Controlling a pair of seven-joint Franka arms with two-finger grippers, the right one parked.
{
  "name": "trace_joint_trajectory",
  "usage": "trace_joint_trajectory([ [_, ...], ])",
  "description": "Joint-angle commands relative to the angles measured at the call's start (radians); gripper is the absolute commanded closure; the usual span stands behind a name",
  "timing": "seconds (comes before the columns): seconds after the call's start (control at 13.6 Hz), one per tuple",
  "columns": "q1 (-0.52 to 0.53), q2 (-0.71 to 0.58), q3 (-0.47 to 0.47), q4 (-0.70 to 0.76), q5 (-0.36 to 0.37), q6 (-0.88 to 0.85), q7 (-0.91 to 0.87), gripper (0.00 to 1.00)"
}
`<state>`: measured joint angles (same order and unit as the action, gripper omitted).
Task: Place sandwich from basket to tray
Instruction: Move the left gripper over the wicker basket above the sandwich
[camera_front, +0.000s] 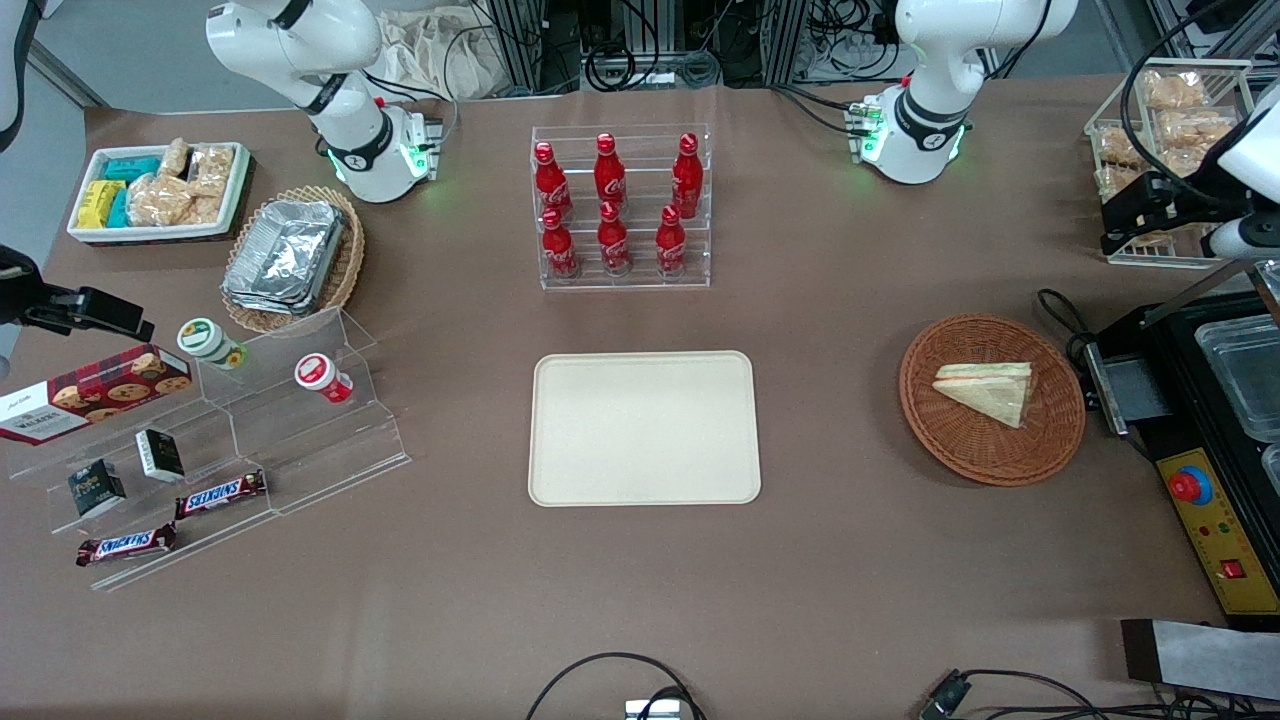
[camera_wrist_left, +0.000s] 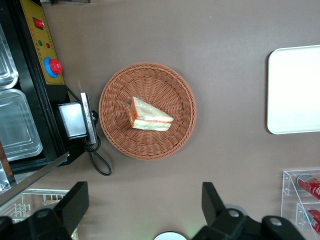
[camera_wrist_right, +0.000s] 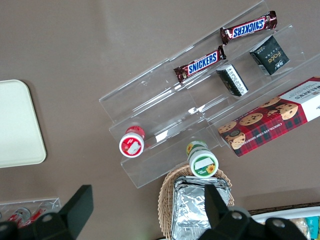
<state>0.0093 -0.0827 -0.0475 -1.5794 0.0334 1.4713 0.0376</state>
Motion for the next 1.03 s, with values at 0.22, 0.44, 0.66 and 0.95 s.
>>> trace_joint_trajectory([
  [0.22, 0.0, 0.023, -0.026, 0.029, 0.002, -0.014, -0.099, 0.0],
  [0.44, 0.008, 0.032, -0.023, 0.022, -0.001, -0.014, -0.142, 0.0],
  [0.66, 0.009, 0.069, -0.023, 0.019, -0.007, -0.011, -0.341, 0.0],
  [0.95, 0.029, 0.077, -0.011, -0.046, -0.055, 0.049, -0.457, 0.0],
])
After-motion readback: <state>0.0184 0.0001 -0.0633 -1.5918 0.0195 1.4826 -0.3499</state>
